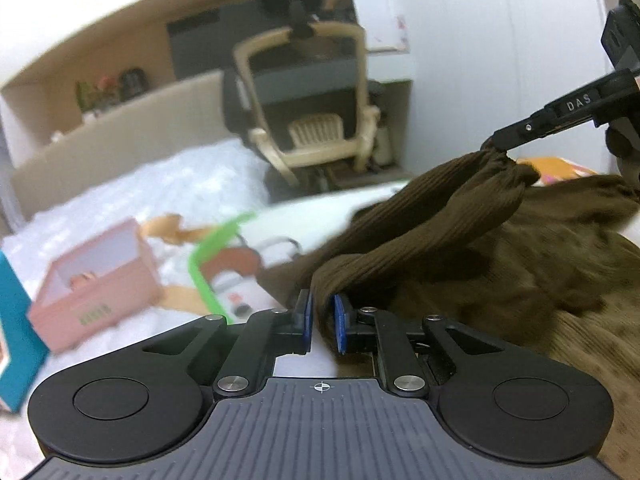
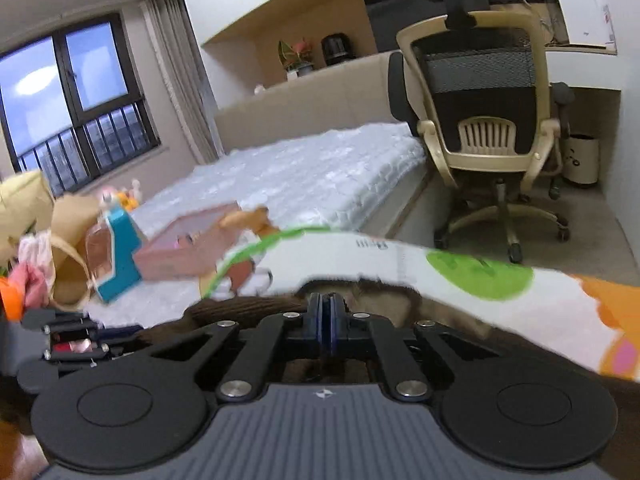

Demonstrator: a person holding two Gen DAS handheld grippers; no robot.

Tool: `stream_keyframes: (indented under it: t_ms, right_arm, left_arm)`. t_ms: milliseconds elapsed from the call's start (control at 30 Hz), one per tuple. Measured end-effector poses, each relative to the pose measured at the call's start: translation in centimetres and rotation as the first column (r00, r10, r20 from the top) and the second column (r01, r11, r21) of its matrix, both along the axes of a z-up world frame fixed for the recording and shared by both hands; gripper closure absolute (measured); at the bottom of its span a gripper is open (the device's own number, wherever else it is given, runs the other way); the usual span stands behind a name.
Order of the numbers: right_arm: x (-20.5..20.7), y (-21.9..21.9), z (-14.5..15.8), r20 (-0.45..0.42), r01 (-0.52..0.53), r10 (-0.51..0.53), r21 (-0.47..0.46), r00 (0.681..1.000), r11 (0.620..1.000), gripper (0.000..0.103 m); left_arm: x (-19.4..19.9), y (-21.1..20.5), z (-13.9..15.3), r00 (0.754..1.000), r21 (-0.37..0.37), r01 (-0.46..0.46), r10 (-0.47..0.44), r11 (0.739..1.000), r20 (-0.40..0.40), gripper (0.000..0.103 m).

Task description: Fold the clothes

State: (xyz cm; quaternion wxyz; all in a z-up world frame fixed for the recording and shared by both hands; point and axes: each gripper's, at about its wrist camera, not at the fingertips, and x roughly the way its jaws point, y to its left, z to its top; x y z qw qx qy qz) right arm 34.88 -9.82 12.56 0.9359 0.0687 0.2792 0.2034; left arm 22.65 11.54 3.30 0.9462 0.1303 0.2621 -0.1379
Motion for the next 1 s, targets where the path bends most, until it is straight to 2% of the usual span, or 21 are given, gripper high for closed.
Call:
stream_keyframes:
  t_ms: [67,133,233,267,333,400,433,467,533,567,667,700,767,867,933,967,1000]
  right_arm:
    - [-0.2,-0.7,-2.1,-0.038,0.046,-0.049,-0.068,0.998,0.997,0.1]
    - [-0.1,-1.3,-3.7,-0.068,0.084,-0.092,-0.114,0.993,0.99,0.099]
    - [-1.1,-2.5,-4.1,-0.033,0.128,-0.135,-0.154,0.99,0.98,0.098]
    - [-1.4,-2.7,-3.7,-0.017,0.12,-0.123,-0.137,0.992,0.983,0.098]
    - [-2.1,-2.8,-2.7,0.024,0.083,-0.081,-0.107,0.996,0.991,0.096]
    - [-2.0,-1.6,-1.9,0.061,0.026,-0.019,-0.11,0.998,0.994,0.09]
    - [-1.6,-0.9,-1.9,0.061,0.002,0.005,-0.107,0.998,0.994,0.082]
    - [-1.1,-0.1,-2.0,0.058,-0.022,0.028,-0.103,0.998,0.994,0.074]
    - [0.4,1.4,-3.2,0.005,-0.063,0.064,-0.1,0.998,0.993,0.069]
    - [0.8,1.7,-4.1,-0.015,-0.057,0.056,-0.13,0.998,0.99,0.069]
    - [1.9,2.6,-6.7,-0.067,-0.033,0.018,-0.231,0.998,0.972,0.07]
    - [1.6,2.5,-6.9,-0.051,-0.019,0.004,-0.277,0.999,0.961,0.069]
    - [0.7,0.8,-6.6,-0.058,0.017,-0.035,-0.295,0.998,0.955,0.059]
    - [-1.5,-3.6,-4.8,-0.074,0.081,-0.096,-0.187,0.993,0.979,0.058]
    - [-4.3,-7.9,-3.0,-0.031,0.187,-0.191,-0.11,0.981,0.976,0.051]
    - [-5.5,-9.9,-2.3,-0.013,0.25,-0.253,-0.091,0.967,0.964,0.044]
    - [-6.9,-12.3,-1.6,0.007,0.335,-0.336,-0.082,0.942,0.939,0.042]
  left_arm:
    - [-0.1,-1.1,-0.8,0.997,-0.007,0.047,-0.047,0.999,-0.06,0.079]
    - [-0.4,-2.4,-1.4,0.991,-0.01,0.099,-0.099,0.995,-0.094,0.06]
    - [-0.8,-3.7,-0.8,0.985,-0.023,0.151,-0.152,0.988,-0.079,0.05]
    - [-0.9,-3.9,-0.4,0.984,-0.033,0.165,-0.166,0.986,-0.068,0.047]
    - [0.0,-4.1,0.4,0.987,-0.06,0.156,-0.158,0.986,-0.04,0.028]
    - [1.3,-4.2,1.0,0.99,-0.089,0.135,-0.137,0.987,-0.013,0.016]
    - [1.9,-4.3,1.4,0.992,-0.104,0.126,-0.126,0.987,0.001,0.012]
    - [2.9,-4.2,1.5,0.994,-0.139,0.103,-0.106,0.985,-0.01,0.011]
    - [6.2,-3.7,0.4,0.992,-0.256,0.033,-0.063,0.966,-0.109,0.01]
    - [7.6,-3.7,-0.5,0.987,-0.287,0.005,-0.051,0.958,-0.154,0.01]
    - [10.5,-4.0,-3.4,0.968,-0.302,-0.058,-0.021,0.952,-0.251,0.01]
    - [10.7,-4.2,-3.9,0.965,-0.291,-0.063,-0.016,0.955,-0.262,0.01]
    - [9.9,-4.1,-3.9,0.969,-0.294,-0.05,-0.026,0.955,-0.247,0.01]
    - [7.7,-4.0,-3.0,0.977,-0.298,-0.021,-0.044,0.954,-0.208,0.008]
    - [6.2,-4.2,-2.3,0.982,-0.28,0.001,-0.054,0.96,-0.182,0.007]
    - [5.5,-4.3,-2.0,0.983,-0.272,0.013,-0.062,0.962,-0.172,0.006]
    - [4.9,-4.5,-1.8,0.983,-0.266,0.027,-0.073,0.964,-0.166,0.006]
